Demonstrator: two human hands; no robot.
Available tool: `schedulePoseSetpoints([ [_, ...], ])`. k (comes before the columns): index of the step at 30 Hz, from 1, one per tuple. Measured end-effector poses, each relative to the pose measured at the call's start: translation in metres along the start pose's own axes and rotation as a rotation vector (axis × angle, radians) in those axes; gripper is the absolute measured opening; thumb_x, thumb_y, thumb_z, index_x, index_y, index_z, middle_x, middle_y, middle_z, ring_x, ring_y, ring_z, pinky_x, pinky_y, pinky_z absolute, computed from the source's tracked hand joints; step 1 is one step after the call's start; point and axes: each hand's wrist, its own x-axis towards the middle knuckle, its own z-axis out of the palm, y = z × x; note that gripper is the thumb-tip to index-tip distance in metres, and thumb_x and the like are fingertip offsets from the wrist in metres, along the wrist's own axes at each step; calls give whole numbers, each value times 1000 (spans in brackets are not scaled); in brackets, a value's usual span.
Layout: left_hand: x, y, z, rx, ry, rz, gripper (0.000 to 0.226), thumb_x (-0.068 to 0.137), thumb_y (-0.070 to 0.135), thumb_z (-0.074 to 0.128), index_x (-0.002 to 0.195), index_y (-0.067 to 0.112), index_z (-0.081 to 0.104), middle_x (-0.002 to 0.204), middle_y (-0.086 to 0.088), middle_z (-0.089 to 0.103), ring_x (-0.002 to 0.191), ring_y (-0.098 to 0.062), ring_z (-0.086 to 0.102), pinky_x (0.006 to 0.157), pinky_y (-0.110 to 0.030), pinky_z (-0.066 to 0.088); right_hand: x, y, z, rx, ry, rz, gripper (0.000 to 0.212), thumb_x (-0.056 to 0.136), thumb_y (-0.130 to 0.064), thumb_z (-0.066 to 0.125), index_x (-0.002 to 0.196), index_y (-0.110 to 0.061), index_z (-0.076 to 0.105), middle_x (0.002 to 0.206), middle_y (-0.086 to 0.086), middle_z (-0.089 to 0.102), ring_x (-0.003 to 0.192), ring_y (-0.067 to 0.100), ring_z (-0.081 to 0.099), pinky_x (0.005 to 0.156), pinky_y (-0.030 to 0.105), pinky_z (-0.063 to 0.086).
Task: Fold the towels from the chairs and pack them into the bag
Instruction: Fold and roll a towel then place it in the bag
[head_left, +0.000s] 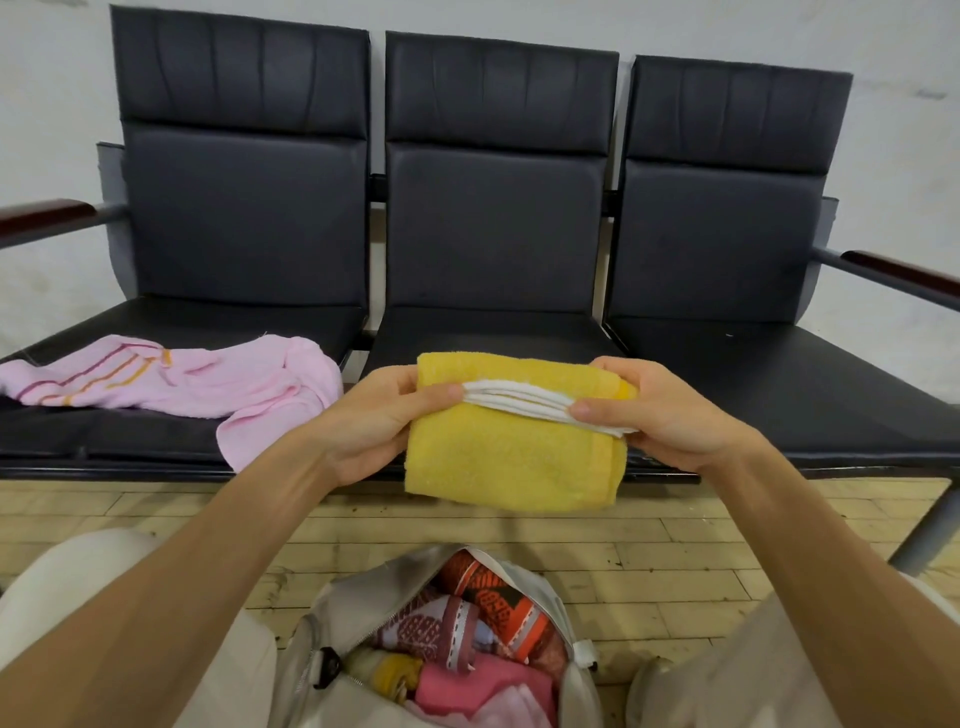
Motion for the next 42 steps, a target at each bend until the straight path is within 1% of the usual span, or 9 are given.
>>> schedulePoseSetpoints([
  [3, -2, -2, 1, 107, -43, 26, 49, 75, 33, 66, 119, 18, 53, 115, 3, 69, 109, -16, 65, 82, -37, 57, -1, 2, 0, -75, 80, -106, 32, 71, -18, 77, 100, -13, 64, 96, 1, 68, 92, 20, 69, 73, 29, 56],
  [8, -4, -3, 4, 192, -34, 71, 40, 83, 30, 61, 121, 23, 50, 120, -7, 61, 107, -25, 64, 86, -55, 53, -4, 0, -4, -162, 79, -122, 36, 73, -20, 77, 107, -15, 64, 103, -2, 68, 97, 17, 68, 75, 30, 57],
  [14, 0, 0, 4, -10, -19, 125, 36, 80, 12, 62, 114, 25, 62, 112, -4, 67, 101, -20, 67, 80, -36, 59, 1, 0, 3, -102, 165, -277, 34, 74, -7, 75, 106, -18, 68, 102, -6, 72, 97, 15, 69, 74, 26, 57],
  [20, -3, 0, 1, -202, -24, 26, 36, 90, -6, 44, 109, 16, 66, 105, -10, 70, 90, -24, 70, 65, -34, 59, 9, 7, 13, -161, 214, -412, 34, 80, 9, 69, 104, -15, 71, 101, -1, 74, 98, 15, 69, 79, 25, 56],
  [25, -1, -2, 2, -242, -12, -61, 27, 91, 32, 53, 103, 13, 67, 104, -10, 69, 91, -25, 69, 67, -37, 58, 15, 14, 14, -288, 298, -458, 31, 79, 8, 71, 102, -12, 73, 105, 6, 71, 101, 15, 67, 87, 33, 55],
  [29, 5, -10, 3, -113, 112, -38, 23, 95, 19, 54, 114, 19, 67, 108, -5, 71, 96, -20, 69, 75, -34, 58, 14, 17, 13, -318, 193, -354, 29, 87, 1, 63, 109, -17, 70, 110, 2, 69, 106, 14, 65, 90, 36, 55],
  [33, 4, -7, 1, -65, 120, -5, 35, 93, 6, 55, 124, 21, 62, 120, -8, 67, 110, -26, 64, 89, -41, 55, 9, 8, 14, 98, 76, -88, 39, 96, -37, 49, 115, -9, 68, 118, 11, 68, 112, 25, 64, 93, 40, 54],
  [36, 2, -4, 1, 51, 92, 31, 41, 89, 2, 58, 123, 25, 62, 124, -11, 62, 113, -29, 61, 92, -45, 53, 9, 8, 11, -22, 77, -20, 40, 84, -41, 58, 115, -18, 69, 118, 5, 67, 111, 23, 63, 89, 37, 54],
  [42, -3, -2, 2, 276, 20, 108, 48, 83, -1, 67, 122, 27, 63, 118, -5, 65, 105, -22, 64, 80, -34, 58, 6, 1, 6, -323, -230, 167, 55, 74, -30, 76, 126, -27, 60, 118, -6, 68, 107, 11, 66, 86, 28, 56],
])
